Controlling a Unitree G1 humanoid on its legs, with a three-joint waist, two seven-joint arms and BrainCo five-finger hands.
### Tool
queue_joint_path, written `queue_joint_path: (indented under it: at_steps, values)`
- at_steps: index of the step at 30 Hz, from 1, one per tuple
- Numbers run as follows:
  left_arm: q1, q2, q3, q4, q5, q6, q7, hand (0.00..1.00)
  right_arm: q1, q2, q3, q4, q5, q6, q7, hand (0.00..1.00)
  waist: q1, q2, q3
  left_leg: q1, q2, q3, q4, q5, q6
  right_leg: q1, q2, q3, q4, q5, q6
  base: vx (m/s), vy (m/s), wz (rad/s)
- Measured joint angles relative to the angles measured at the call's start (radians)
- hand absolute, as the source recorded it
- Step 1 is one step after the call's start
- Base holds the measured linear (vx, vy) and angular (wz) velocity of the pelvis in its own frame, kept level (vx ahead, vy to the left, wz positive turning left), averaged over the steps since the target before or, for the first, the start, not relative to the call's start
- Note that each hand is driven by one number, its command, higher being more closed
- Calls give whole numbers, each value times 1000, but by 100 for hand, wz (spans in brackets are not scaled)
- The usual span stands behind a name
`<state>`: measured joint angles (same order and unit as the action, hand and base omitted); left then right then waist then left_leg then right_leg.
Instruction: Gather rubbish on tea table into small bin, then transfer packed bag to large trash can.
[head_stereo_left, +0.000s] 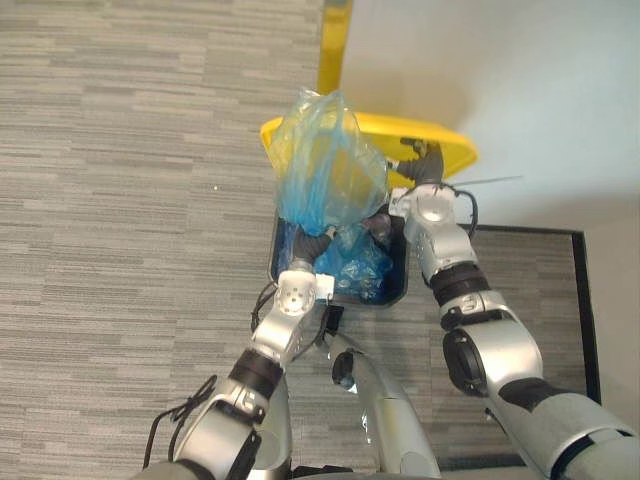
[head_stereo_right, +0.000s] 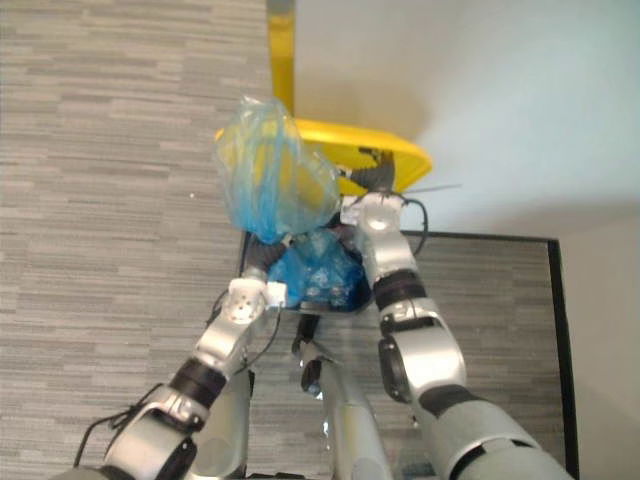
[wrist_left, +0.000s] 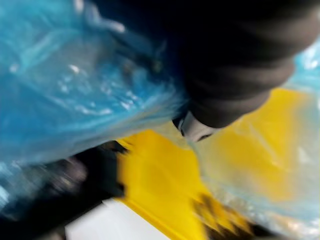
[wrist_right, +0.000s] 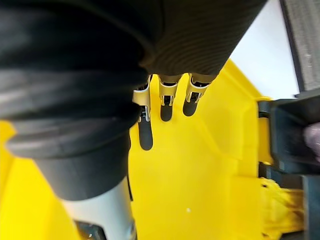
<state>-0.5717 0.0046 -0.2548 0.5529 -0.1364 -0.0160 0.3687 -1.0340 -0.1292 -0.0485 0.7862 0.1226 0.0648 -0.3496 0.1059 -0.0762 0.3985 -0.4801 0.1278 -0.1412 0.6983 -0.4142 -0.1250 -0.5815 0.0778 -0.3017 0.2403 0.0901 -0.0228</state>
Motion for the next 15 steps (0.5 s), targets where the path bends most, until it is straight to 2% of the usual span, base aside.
queue_joint_path:
  at_steps: [1,2,4,6,8,10,15]
  values:
    - [-27,-2,18,43,4,10,0,100,-13,-6,10,-1,7,0,-6,0,-6,-3,2,-17,3,2,13,-4,-7,-13,3,0,2,9,0,-22,4,-14]
    - [-51,-3,38,77,8,13,0,0,-31,-21,26,-6,17,0,-8,0,-14,-11,5,-41,7,6,29,-7,-11,-30,5,0,1,16,1,-40,10,-17]
    - [-81,-3,69,122,9,16,-1,0,-53,-40,43,-14,37,0,-6,0,-21,-26,12,-67,12,14,50,-12,-12,-49,7,0,1,26,2,-50,14,-17]
    - [-109,4,126,195,11,25,0,0,-90,-46,76,-34,43,-4,-3,0,-36,-56,27,-92,19,26,78,-23,-8,-67,12,4,1,38,-1,-72,22,-21]
    - [-118,5,160,249,20,30,-1,0,-108,-48,92,-38,48,-4,-2,0,-45,-71,34,-107,20,28,87,-24,-6,-79,12,11,1,42,1,-78,13,-7]
    - [-122,6,197,289,46,54,-1,0,-111,-54,94,-68,53,-10,-2,0,-47,-83,40,-123,20,37,96,-28,-6,-100,13,26,2,47,5,-102,11,-12]
    - [-124,8,270,326,163,96,-2,0,-130,-66,131,-66,55,-15,8,0,-46,-84,43,-131,19,51,96,-31,-4,-112,13,42,6,56,0,-72,-17,-9]
